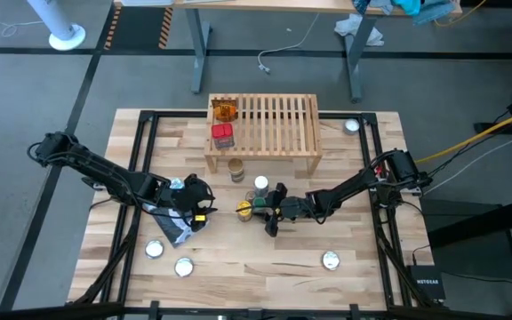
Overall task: Shelf spices
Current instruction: Put the green seasoning bottle on the shelf
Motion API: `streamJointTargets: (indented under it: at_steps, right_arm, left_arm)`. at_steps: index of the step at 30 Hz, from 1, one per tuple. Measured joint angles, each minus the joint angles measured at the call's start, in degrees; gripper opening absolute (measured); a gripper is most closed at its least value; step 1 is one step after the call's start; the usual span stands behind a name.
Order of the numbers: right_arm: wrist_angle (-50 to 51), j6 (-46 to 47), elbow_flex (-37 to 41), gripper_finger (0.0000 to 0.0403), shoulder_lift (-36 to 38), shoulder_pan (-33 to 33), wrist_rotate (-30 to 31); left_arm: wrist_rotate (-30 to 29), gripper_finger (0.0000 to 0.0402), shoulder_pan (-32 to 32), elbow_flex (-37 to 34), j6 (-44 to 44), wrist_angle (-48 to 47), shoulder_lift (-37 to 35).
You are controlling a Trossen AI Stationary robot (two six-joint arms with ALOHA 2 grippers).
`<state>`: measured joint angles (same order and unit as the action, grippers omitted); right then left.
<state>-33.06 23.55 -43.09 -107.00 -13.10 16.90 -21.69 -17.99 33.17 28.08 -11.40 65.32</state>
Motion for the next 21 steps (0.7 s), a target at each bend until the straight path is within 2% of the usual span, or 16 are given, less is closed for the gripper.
streamJointTargets:
  at_steps: [8,21]
  right_arm:
    - [0.6,0.1,0.0,0.0207,0.9,0.0,-3.3]
    - [4.2,-6.7,-0.6,0.0207,11.4,0.4,-2.6]
  left_arm:
    - [0.0,0.0182,0.0,0.0,0.0,0.0,0.0]
    - [0.0,0.0182,0.0,0.0,0.0,0.1,0.0]
